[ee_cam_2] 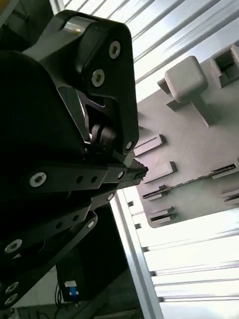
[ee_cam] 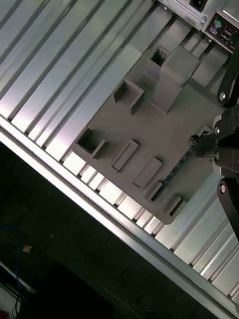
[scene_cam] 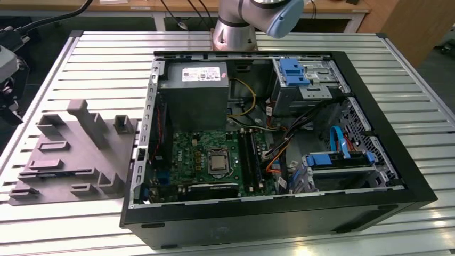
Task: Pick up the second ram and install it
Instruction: 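Pick up the second ram and move it above second insertion slot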
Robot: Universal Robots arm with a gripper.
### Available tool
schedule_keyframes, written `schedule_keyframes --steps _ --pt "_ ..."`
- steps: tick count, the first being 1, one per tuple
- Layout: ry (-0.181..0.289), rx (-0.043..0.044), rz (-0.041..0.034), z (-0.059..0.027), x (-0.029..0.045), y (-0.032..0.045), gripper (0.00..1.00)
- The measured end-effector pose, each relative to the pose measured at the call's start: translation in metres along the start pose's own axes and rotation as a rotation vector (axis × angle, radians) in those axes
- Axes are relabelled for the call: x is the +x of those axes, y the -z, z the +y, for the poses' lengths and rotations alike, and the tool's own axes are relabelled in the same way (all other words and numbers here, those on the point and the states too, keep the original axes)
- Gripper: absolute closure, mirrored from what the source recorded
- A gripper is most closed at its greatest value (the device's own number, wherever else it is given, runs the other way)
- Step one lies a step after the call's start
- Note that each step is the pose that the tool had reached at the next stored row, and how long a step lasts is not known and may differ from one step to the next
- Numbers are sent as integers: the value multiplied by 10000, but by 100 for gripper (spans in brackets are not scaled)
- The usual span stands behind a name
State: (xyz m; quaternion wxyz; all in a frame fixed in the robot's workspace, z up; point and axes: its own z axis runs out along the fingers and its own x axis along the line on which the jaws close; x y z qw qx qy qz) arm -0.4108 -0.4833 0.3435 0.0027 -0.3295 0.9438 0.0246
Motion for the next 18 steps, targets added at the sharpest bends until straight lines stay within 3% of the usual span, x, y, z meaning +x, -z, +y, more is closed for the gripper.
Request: schedule_keyframes --steps 18 --pt "3267 -69 145 -1 0 -22 90"
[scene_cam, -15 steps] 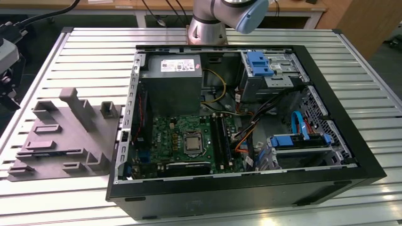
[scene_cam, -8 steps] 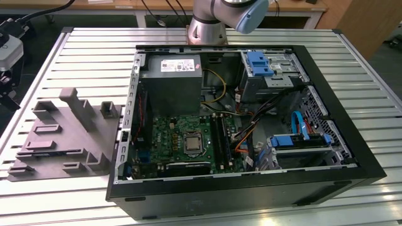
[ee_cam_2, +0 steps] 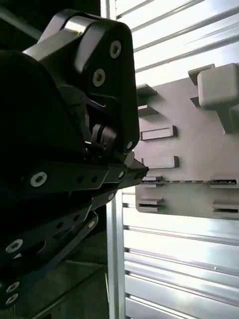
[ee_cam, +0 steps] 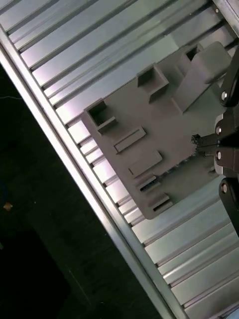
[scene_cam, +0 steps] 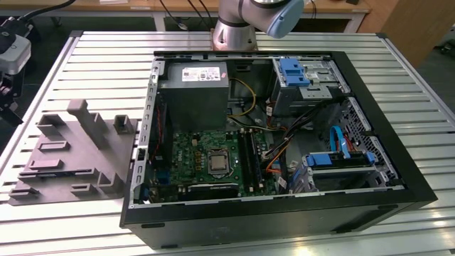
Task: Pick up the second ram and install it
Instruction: 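Pick up the second ram and move it above second insertion slot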
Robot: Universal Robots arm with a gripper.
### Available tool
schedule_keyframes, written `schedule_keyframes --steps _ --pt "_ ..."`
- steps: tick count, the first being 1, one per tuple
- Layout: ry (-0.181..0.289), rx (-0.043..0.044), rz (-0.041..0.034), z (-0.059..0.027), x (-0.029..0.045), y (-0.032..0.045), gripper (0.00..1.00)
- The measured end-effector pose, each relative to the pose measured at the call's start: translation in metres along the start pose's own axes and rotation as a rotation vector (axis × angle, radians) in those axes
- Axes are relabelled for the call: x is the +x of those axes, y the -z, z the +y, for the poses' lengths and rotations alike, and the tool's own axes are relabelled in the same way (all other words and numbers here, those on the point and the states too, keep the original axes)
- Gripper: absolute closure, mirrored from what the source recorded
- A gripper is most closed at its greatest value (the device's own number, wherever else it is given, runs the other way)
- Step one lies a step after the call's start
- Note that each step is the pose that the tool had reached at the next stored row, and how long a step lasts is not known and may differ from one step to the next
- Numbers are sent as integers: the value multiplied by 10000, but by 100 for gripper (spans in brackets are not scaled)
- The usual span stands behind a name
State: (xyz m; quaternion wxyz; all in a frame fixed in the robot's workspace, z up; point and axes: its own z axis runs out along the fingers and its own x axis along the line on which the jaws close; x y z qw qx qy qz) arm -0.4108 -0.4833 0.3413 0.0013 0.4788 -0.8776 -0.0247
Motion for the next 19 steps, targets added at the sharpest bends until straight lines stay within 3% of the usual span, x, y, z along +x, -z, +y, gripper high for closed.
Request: schedule_keyframes --steps 12,19 --pt "2183 -48 99 -1 0 -21 90" --pt "3437 -90 120 -2 1 -47 90"
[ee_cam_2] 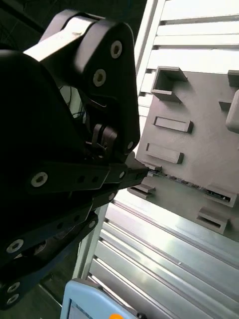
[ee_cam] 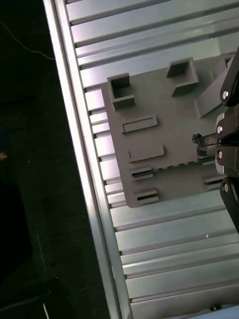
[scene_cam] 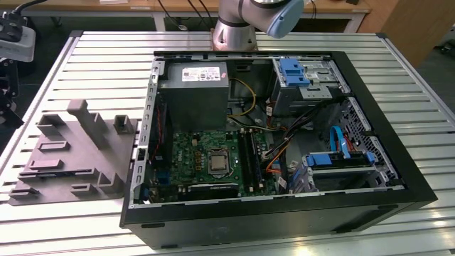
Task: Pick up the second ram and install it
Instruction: 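Pick up the second ram and move it above second insertion slot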
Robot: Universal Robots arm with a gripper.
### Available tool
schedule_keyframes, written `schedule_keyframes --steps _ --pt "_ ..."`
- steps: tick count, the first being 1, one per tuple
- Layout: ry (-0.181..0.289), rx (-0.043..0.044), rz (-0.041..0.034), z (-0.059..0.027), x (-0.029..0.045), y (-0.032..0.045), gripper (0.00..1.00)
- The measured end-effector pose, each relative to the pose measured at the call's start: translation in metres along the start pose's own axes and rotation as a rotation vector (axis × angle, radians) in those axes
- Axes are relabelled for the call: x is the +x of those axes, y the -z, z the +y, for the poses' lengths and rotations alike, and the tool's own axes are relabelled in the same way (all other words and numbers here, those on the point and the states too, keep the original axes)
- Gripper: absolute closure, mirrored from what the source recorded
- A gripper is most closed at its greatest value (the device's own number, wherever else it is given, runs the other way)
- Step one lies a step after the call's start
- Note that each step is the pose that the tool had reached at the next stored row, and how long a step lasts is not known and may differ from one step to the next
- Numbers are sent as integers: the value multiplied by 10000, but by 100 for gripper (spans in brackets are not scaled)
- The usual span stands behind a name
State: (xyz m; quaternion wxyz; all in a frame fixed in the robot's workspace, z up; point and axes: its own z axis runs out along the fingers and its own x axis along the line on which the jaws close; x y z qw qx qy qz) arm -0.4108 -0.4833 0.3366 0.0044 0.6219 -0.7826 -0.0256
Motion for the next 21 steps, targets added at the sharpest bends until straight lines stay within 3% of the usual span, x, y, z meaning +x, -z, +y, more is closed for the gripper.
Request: schedule_keyframes --steps 2,6,7,10,13,21 --pt "280 -13 -16 0 -1 -7 90" --pt "320 -16 -15 0 0 -8 90" --pt "324 -22 -52 -1 1 -10 90" --pt "369 -65 -257 -2 17 -21 90" --pt "432 -78 -319 -5 35 -50 90" --pt "907 -101 -298 -14 61 -173 90"
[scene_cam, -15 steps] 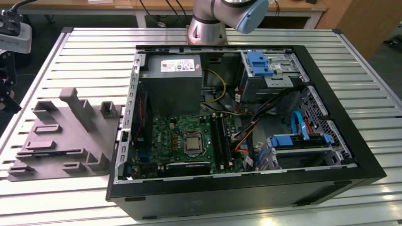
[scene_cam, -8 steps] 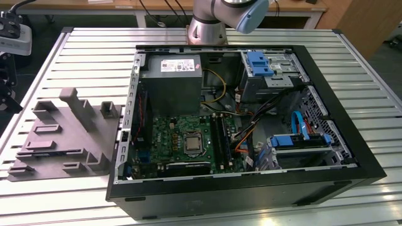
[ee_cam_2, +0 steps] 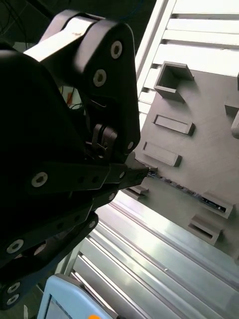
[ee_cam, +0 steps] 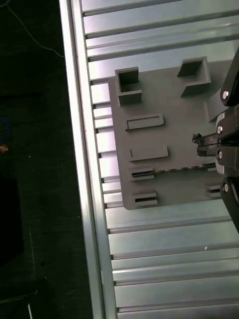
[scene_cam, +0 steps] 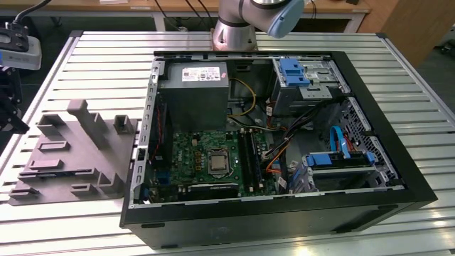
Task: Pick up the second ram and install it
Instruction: 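Pick up the second ram and move it above second insertion slot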
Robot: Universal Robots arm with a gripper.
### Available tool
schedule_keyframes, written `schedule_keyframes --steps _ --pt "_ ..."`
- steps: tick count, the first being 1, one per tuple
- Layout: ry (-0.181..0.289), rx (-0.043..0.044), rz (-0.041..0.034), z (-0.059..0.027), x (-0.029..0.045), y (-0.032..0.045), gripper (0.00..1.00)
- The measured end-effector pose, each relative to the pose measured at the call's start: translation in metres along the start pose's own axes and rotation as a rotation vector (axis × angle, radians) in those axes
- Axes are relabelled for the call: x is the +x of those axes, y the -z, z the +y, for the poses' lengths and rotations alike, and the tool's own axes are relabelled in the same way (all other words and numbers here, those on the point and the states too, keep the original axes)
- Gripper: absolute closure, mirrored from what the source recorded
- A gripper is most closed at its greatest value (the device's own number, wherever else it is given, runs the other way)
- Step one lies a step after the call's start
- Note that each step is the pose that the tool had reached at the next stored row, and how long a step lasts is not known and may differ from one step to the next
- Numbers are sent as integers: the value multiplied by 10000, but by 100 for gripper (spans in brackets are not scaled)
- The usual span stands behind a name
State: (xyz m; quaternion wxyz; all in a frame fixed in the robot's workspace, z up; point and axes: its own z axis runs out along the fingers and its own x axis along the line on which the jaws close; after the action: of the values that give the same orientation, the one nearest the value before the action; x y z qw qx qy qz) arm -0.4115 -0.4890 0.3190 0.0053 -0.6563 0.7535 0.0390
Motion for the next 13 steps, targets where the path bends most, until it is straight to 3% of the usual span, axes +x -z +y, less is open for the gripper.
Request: schedule_keyframes --steps 8,13 --pt "56 -4 -28 -4 88 -62 90" --pt "99 -9 -35 -9 121 -145 90"
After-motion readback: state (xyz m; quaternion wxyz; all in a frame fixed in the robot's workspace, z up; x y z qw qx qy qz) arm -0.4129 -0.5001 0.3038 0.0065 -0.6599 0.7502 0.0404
